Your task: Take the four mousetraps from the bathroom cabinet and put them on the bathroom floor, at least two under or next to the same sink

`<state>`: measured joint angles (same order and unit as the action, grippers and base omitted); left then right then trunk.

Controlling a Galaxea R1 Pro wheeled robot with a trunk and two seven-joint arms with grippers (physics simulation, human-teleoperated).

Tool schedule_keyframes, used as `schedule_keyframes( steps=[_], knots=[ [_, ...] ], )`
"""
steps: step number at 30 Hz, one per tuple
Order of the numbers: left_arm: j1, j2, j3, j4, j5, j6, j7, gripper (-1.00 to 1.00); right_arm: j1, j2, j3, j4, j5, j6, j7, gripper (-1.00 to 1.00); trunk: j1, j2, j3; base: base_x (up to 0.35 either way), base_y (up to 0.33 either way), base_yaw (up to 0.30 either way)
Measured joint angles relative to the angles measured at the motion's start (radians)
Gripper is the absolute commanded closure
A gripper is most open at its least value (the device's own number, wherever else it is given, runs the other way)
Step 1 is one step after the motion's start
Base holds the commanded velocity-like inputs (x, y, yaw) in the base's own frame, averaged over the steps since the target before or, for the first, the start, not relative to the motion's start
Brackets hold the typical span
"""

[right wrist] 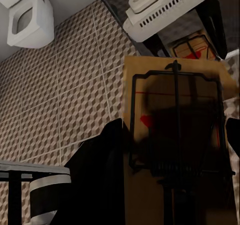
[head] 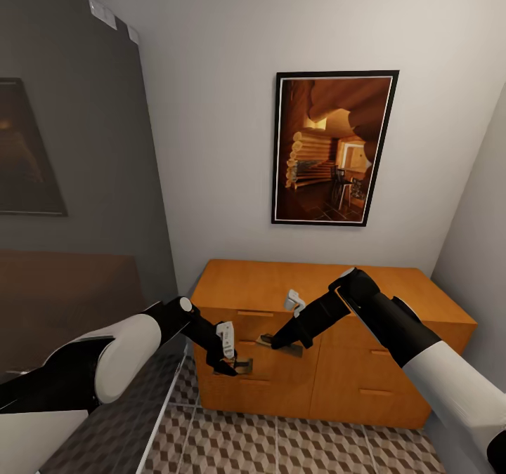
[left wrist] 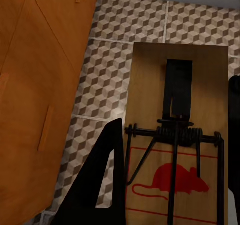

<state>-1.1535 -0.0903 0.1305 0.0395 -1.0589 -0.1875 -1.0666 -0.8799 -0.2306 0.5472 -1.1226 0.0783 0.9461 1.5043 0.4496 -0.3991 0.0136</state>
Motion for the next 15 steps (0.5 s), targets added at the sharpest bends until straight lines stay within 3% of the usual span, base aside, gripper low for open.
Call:
schedule_keyframes(
  steps=[4, 10, 13, 15],
  knots=[
    [0.000, 0.000, 0.001, 0.000, 0.000, 0.000, 0.000, 1.00, 0.000, 0.006, -0.009, 0.034, 0.025, 0.001, -0.082, 1.00, 0.000, 0.000, 0.000, 0.000, 0.000, 0.000],
    [0.000, 0.000, 0.001, 0.001, 0.003, 0.000, -0.001, 1.00, 0.000, 0.005, -0.007, 0.053, 0.032, -0.001, -0.100, 1.00, 0.000, 0.000, 0.000, 0.000, 0.000, 0.000],
    [0.000, 0.001, 0.001, 0.006, 0.018, 0.000, -0.002, 1.00, 0.000, 0.004, -0.005, 0.095, 0.035, -0.024, -0.113, 1.00, 0.000, 0.000, 0.000, 0.000, 0.000, 0.000],
    [0.000, 0.003, 0.002, 0.016, 0.048, 0.000, 0.000, 1.00, 0.000, 0.005, -0.004, 0.144, 0.037, -0.075, -0.146, 1.00, 0.000, 0.000, 0.000, 0.000, 0.000, 0.000]
  ],
)
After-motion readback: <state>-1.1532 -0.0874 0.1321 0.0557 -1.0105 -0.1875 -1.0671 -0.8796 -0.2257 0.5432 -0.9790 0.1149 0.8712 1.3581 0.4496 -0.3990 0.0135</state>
